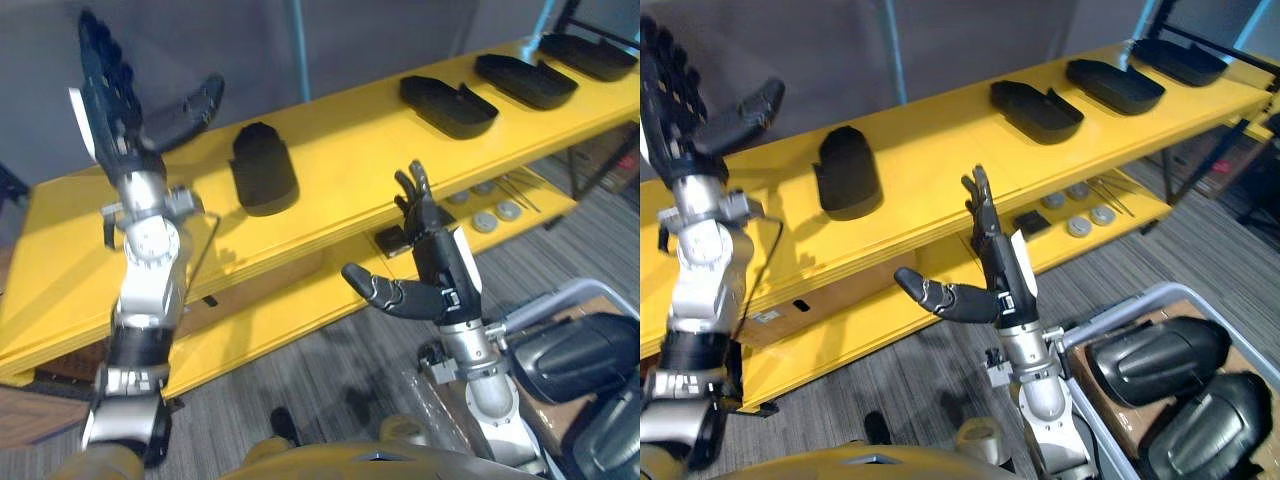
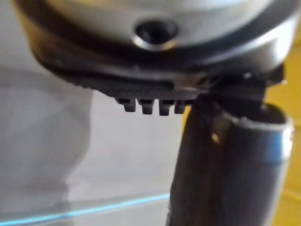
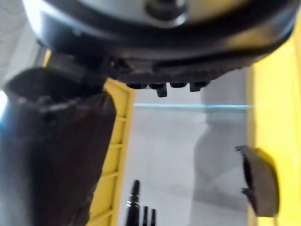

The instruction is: Walk over and take three plastic housings, then place them on the shelf

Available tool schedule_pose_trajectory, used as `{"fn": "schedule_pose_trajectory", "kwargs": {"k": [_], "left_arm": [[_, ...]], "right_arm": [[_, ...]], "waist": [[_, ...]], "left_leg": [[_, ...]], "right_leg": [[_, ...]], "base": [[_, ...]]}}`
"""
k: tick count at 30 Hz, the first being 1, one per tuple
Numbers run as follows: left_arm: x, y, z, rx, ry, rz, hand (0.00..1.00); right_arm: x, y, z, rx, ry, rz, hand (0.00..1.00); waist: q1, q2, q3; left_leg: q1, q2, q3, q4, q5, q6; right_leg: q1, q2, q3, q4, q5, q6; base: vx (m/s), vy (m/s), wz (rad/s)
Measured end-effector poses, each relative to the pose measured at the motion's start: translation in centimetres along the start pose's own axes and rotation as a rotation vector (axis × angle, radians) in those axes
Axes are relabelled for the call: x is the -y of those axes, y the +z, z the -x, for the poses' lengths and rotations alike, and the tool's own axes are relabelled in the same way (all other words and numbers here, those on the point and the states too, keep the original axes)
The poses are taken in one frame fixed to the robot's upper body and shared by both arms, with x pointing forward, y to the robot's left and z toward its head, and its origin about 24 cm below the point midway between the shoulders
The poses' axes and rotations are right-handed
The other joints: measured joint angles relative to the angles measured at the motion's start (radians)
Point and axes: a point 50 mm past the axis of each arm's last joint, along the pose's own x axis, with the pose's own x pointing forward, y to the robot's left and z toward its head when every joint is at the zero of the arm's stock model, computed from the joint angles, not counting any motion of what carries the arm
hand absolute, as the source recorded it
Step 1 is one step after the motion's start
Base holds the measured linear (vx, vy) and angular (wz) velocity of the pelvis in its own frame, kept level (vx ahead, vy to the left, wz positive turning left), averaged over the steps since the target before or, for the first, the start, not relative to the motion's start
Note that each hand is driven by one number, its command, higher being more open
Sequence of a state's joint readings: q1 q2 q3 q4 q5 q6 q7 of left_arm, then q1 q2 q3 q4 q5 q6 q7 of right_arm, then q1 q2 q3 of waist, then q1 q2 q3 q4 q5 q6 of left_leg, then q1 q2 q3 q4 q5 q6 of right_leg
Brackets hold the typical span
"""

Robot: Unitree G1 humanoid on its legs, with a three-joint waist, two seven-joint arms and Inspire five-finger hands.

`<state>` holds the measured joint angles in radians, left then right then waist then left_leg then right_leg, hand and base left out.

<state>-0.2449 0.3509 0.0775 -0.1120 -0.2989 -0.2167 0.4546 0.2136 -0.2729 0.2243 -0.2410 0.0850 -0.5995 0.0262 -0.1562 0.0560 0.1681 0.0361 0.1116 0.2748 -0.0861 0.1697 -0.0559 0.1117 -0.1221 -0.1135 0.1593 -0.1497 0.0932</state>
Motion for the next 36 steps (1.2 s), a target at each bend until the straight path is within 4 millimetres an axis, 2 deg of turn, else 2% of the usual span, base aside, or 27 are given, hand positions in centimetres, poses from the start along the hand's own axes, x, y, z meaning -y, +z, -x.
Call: {"fn": "schedule_pose_trajectory", "kwargs": {"k": [1,3,4,6,10,12,14,15,17,19,21,22,24,25,26,27,28,29,34,36], "left_arm": [[-0.3,-0.4,1.0,-0.025,0.011,0.005,1.0],[-1.7,-1.7,4.9,-0.124,0.068,0.024,1.0],[-2.1,-1.8,5.8,-0.147,0.085,0.028,1.0],[-3.2,-2.4,9.0,-0.231,0.14,0.009,1.0],[-4.2,-3.0,11.5,-0.302,0.117,-0.08,1.0],[-4.5,-3.2,12.3,-0.33,0.081,-0.089,1.0],[-5.0,-3.3,13.5,-0.37,0.043,-0.099,1.0],[-5.2,-3.6,14.1,-0.405,0.017,-0.082,1.0],[-5.7,-4.6,15.5,-0.486,-0.027,-0.1,1.0],[-6.2,-5.8,17.2,-0.58,-0.048,-0.111,1.0],[-6.6,-7.1,19.7,-0.709,-0.08,-0.111,1.0],[-6.6,-7.4,20.4,-0.745,-0.095,-0.109,1.0],[-5.8,-8.3,23.1,-0.862,-0.172,-0.085,1.0],[-5.5,-8.5,23.6,-0.882,-0.195,-0.074,1.0],[-4.9,-8.9,24.3,-0.915,-0.236,-0.055,1.0],[-4.4,-9.1,24.7,-0.929,-0.26,-0.039,1.0],[-4.1,-9.1,24.9,-0.936,-0.272,-0.028,1.0],[-3.6,-9.3,25.0,-0.943,-0.303,-0.019,1.0],[-1.6,-10.1,24.0,-0.909,-0.345,0.045,1.0],[-1.3,-10.3,23.8,-0.894,-0.353,0.043,1.0]], "right_arm": [[0.1,0.1,-0.3,0.013,0.012,-0.004,1.0],[0.5,0.2,-1.5,0.033,0.033,-0.034,1.0],[0.5,0.1,-1.9,0.032,0.032,-0.049,1.0],[0.4,-0.6,-3.3,0.003,0.043,-0.055,1.0],[-0.1,-2.5,-5.6,-0.094,0.092,-0.056,1.0],[-0.3,-3.6,-6.4,-0.153,0.117,-0.052,1.0],[-0.5,-4.7,-7.7,-0.216,0.14,-0.043,1.0],[-0.4,-5.2,-8.4,-0.238,0.146,-0.032,1.0],[-0.5,-5.5,-10.0,-0.26,0.151,-0.016,1.0],[-0.8,-5.4,-11.4,-0.255,0.153,-0.016,1.0],[-1.3,-5.4,-13.3,-0.258,0.131,-0.03,1.0],[-1.4,-5.4,-13.8,-0.263,0.122,-0.037,1.0],[-1.3,-5.4,-16.0,-0.263,0.076,-0.016,1.0],[-1.2,-5.3,-16.6,-0.261,0.065,-0.007,1.0],[-1.1,-5.0,-17.5,-0.259,0.049,0.007,1.0],[-1.0,-4.7,-18.3,-0.253,0.037,0.019,1.0],[-1.0,-4.5,-18.6,-0.252,0.03,0.023,1.0],[-0.8,-4.4,-19.1,-0.253,0.001,0.028,1.0],[1.5,-4.8,-20.5,-0.331,-0.166,0.069,1.0],[1.9,-3.9,-21.2,-0.284,-0.213,0.073,1.0]], "waist": [[0.008,0.002,-0.005],[0.048,0.008,-0.023],[0.057,0.008,-0.023],[0.102,0.006,-0.03],[0.151,0.009,-0.035],[0.178,0.008,-0.036],[0.198,0.008,-0.037],[0.218,0.008,-0.037],[0.244,0.009,-0.037],[0.255,0.009,-0.037],[0.271,0.014,-0.034],[0.275,0.016,-0.033],[0.295,0.032,-0.024],[0.299,0.039,-0.017],[0.308,0.031,0.0],[0.316,0.024,0.034],[0.321,0.034,0.05],[0.319,0.046,0.071],[0.33,0.087,0.164],[0.324,0.091,0.188]], "left_leg": [[-0.006,0.0,-0.014,-0.001,0.001,-0.002],[-0.032,-0.001,-0.064,0.002,0.017,-0.006],[-0.032,0.0,-0.072,0.002,0.022,-0.01],[-0.039,-0.005,-0.112,0.002,0.034,-0.01],[-0.075,-0.008,-0.179,0.002,0.055,-0.016],[-0.087,-0.011,-0.21,0.002,0.061,-0.01],[-0.097,-0.016,-0.237,0.001,0.068,-0.015],[-0.103,-0.016,-0.246,0.001,0.069,-0.016],[-0.114,-0.017,-0.267,0.0,0.072,-0.018],[-0.127,-0.018,-0.287,0.001,0.072,-0.019],[-0.136,-0.019,-0.31,0.002,0.077,-0.026],[-0.139,-0.02,-0.316,0.002,0.077,-0.026],[-0.169,-0.025,-0.346,0.001,0.074,-0.03],[-0.177,-0.027,-0.356,0.001,0.065,-0.04],[-0.199,-0.037,-0.358,0.007,0.022,-0.08],[-0.226,-0.068,-0.353,0.103,0.016,-0.029],[-0.223,-0.073,-0.354,0.152,0.019,-0.017],[-0.221,-0.072,-0.366,0.126,0.016,-0.008],[-0.225,-0.072,-0.379,0.037,0.082,-0.014],[-0.237,-0.073,-0.379,0.027,0.093,-0.014]], "right_leg": [[0.001,0.001,-0.011,0.0,-0.001,-0.001],[0.002,0.006,-0.055,-0.001,-0.002,-0.005],[0.006,0.007,-0.062,-0.001,-0.002,-0.004],[0.025,0.009,-0.101,-0.005,-0.001,-0.001],[0.031,0.02,-0.165,-0.006,-0.006,-0.008],[0.037,0.023,-0.197,-0.006,-0.009,-0.012],[0.046,0.025,-0.226,-0.011,-0.009,-0.012],[0.047,0.027,-0.237,-0.013,-0.009,-0.012],[0.048,0.031,-0.255,-0.013,-0.009,-0.013],[0.044,0.035,-0.272,-0.011,-0.011,-0.016],[0.042,0.037,-0.295,0.002,-0.02,-0.019],[0.041,0.036,-0.298,0.008,-0.025,-0.019],[0.005,0.03,-0.323,0.057,-0.049,-0.025],[-0.007,0.028,-0.331,0.068,-0.053,-0.029],[-0.031,0.001,-0.341,0.073,-0.055,-0.036],[-0.045,-0.026,-0.346,0.09,-0.058,-0.034],[-0.05,-0.028,-0.345,0.104,-0.064,-0.031],[-0.078,-0.036,-0.347,0.148,-0.08,-0.029],[-0.145,-0.055,-0.35,0.231,-0.103,-0.026],[-0.177,-0.065,-0.346,0.268,-0.118,-0.028]], "base": [[-0.05,-0.048,0.63],[-0.03,-0.049,0.54],[0.0,-0.04,0.45],[-0.01,-0.04,0.47],[-0.05,-0.037,0.53],[-0.06,-0.038,0.5],[-0.05,-0.026,0.39],[-0.06,-0.027,0.28],[-0.05,-0.029,0.31],[-0.03,-0.033,0.29],[-0.02,-0.04,0.25],[-0.03,-0.049,0.3],[-0.05,-0.054,0.36],[-0.06,-0.018,0.39],[-0.03,0.033,0.27],[-0.01,0.036,0.18],[0.02,0.007,0.19],[0.0,-0.027,0.16],[-0.02,-0.032,0.09],[-0.03,-0.042,-0.01]]}}
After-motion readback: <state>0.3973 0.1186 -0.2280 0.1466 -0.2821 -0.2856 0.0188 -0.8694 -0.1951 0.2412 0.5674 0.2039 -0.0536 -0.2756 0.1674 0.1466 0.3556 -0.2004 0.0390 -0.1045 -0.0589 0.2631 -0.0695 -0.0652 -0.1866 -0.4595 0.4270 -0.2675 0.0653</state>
